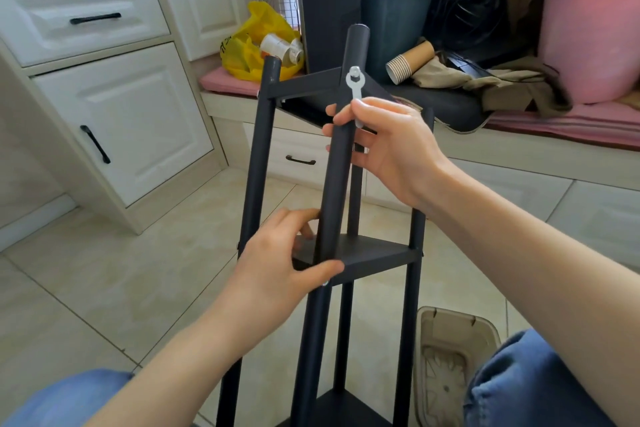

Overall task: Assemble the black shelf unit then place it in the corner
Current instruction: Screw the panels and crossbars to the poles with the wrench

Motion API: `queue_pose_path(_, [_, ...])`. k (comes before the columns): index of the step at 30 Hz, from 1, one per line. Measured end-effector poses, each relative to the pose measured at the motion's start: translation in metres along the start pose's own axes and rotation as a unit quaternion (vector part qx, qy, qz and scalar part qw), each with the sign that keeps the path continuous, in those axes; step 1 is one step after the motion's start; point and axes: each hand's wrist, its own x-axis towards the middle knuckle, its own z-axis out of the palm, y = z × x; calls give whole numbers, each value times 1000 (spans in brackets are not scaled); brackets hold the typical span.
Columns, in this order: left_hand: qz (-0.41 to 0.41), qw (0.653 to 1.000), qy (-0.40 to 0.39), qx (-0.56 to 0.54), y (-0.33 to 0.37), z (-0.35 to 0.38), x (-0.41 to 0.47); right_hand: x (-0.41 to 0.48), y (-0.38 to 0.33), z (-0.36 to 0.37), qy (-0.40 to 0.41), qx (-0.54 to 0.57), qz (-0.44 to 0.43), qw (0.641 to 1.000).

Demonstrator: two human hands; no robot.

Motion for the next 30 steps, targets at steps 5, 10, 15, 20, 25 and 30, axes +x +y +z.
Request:
queue_pose_path(5, [-153, 978, 117, -73, -12, 13, -40, 0, 2, 2, -2, 8, -2, 1000])
queue_pose_path(10, [-257, 953, -32, -158, -27, 40, -57, 1, 3, 8, 9, 16, -2, 1000])
queue_pose_path(15, [-239, 928, 19, -287, -23, 60, -65, -1, 3, 18, 8, 12, -3, 1000])
queue_pose_path(20, [-220, 941, 101, -236, -27, 72, -68, -1, 4, 23, -28, -88, -46, 995])
queue_pose_path(25, [-200, 946, 151, -204, -33, 79, -54, 4, 7, 24, -29, -130, -68, 989])
queue_pose_path(30, [-190, 949, 157, -196, -38, 82, -35, 11, 16, 17, -9, -150, -45, 988])
